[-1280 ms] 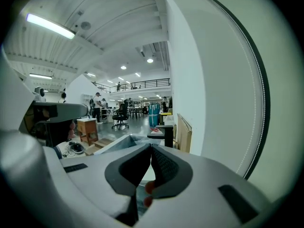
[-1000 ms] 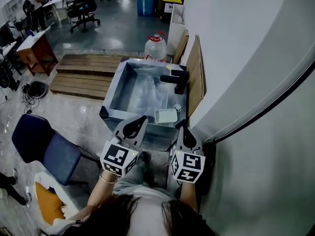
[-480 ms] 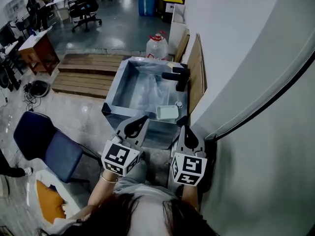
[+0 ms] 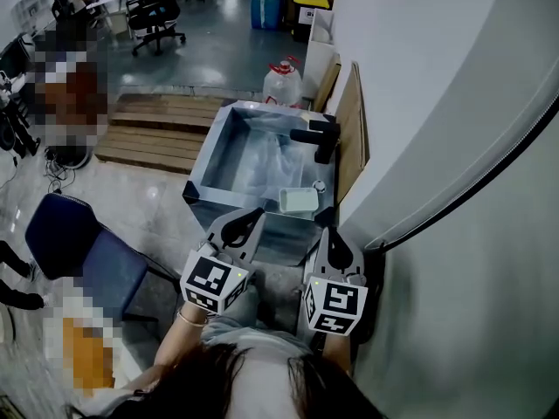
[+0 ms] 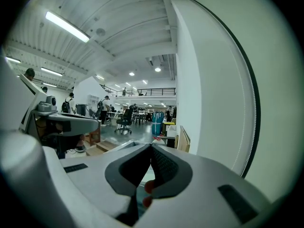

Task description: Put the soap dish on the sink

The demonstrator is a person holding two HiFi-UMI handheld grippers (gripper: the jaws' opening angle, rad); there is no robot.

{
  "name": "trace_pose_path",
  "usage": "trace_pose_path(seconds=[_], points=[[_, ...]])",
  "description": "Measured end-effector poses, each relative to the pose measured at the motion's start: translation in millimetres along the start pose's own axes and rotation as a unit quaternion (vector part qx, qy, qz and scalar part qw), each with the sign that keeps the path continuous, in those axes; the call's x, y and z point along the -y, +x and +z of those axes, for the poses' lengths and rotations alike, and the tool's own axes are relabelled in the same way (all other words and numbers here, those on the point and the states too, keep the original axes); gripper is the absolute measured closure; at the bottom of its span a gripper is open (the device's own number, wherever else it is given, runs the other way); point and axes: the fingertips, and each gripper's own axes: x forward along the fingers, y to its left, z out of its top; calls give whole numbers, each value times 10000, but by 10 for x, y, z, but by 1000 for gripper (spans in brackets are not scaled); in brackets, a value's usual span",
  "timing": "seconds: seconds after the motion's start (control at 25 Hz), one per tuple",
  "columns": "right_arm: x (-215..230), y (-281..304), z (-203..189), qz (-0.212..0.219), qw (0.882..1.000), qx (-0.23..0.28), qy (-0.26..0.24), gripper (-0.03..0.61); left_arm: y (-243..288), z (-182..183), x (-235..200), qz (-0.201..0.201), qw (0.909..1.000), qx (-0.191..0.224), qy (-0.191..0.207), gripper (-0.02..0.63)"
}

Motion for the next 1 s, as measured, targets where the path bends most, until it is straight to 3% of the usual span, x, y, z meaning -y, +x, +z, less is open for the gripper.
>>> trace_pose_path(seconds=[1.0], points=[[155, 374, -118, 59, 9998, -192, 45, 554, 367, -91, -92, -36, 9999, -148, -32, 604]])
